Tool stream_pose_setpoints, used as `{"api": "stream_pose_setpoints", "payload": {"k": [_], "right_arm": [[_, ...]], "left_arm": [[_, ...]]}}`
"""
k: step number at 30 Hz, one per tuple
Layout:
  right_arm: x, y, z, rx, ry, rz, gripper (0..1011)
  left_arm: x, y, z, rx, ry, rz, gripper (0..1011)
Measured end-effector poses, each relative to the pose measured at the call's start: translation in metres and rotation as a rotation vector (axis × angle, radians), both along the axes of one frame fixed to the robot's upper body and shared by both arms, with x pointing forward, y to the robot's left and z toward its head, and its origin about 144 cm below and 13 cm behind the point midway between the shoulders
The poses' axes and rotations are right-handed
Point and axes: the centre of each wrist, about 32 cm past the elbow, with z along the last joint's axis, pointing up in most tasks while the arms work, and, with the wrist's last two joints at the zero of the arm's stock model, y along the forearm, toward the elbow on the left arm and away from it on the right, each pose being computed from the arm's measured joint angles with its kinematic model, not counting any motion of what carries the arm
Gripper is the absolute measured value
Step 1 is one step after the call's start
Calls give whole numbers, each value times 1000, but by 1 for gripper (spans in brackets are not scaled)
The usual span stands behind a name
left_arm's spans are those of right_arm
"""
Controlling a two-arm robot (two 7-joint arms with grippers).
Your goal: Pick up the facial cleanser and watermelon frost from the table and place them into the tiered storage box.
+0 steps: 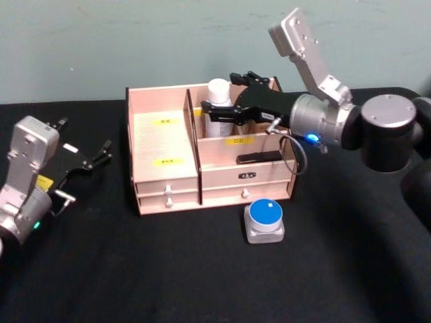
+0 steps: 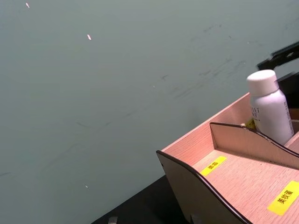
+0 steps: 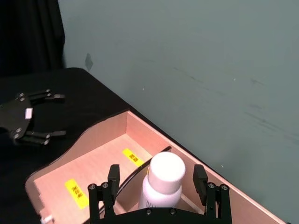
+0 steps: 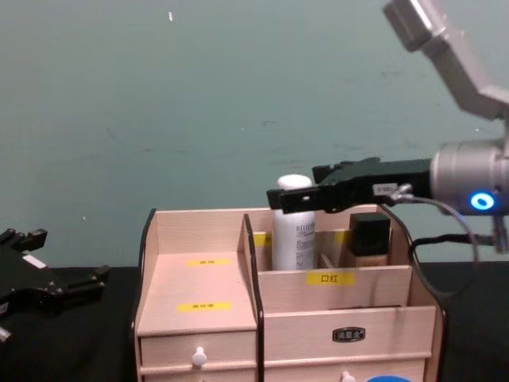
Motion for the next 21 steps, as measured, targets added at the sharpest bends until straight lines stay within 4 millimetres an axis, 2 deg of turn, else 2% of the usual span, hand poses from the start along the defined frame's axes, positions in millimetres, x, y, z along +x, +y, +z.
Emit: {"api": "stream_pose_setpoints", "payload": {"k": [7,11,21], "right_arm": [[-25,-14,17,-33,-2,-6,1000],[-47,-24,24,-51,17,-15,1000],[-101,-37,18,-77,93,-38,1000]], "left_arm": [[0,0,0,0,0,0,1010],[0,0,0,0,0,0,1010],[0,0,0,0,0,0,1010]]}}
